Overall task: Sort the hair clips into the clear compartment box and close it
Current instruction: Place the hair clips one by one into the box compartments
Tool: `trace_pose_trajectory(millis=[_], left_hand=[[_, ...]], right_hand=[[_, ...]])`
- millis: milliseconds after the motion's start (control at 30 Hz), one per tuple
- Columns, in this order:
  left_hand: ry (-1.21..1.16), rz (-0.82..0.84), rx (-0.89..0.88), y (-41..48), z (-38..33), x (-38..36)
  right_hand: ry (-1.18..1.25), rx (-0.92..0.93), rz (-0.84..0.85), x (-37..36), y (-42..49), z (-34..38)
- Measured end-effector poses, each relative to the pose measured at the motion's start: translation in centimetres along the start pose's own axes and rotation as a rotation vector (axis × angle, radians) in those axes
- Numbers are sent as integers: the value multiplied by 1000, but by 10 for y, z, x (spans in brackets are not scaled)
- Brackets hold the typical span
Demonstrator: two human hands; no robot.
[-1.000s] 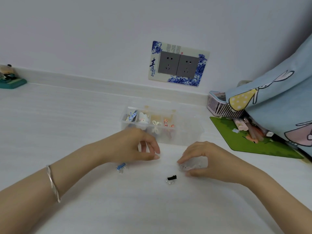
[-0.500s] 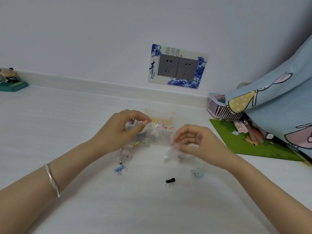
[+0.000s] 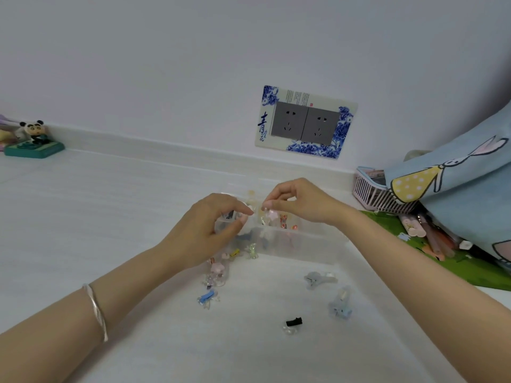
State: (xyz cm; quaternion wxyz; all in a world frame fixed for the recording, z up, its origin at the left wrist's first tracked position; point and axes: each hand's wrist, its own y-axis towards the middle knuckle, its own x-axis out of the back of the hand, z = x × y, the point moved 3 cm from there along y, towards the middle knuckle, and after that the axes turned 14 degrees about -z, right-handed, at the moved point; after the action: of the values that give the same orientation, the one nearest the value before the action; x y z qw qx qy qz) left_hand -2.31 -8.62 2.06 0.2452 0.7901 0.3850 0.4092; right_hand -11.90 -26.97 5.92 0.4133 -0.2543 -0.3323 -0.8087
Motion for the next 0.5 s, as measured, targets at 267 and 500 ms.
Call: trace_pose_trajectory(millis=[267,500], left_hand=[[-33,7,-42,-2,-11,-1],[-70,127,-101,-13,-26,-13]], right_hand=[[-113,110,-201,11,-13,2],[-2,125,-46,43,-88,18]])
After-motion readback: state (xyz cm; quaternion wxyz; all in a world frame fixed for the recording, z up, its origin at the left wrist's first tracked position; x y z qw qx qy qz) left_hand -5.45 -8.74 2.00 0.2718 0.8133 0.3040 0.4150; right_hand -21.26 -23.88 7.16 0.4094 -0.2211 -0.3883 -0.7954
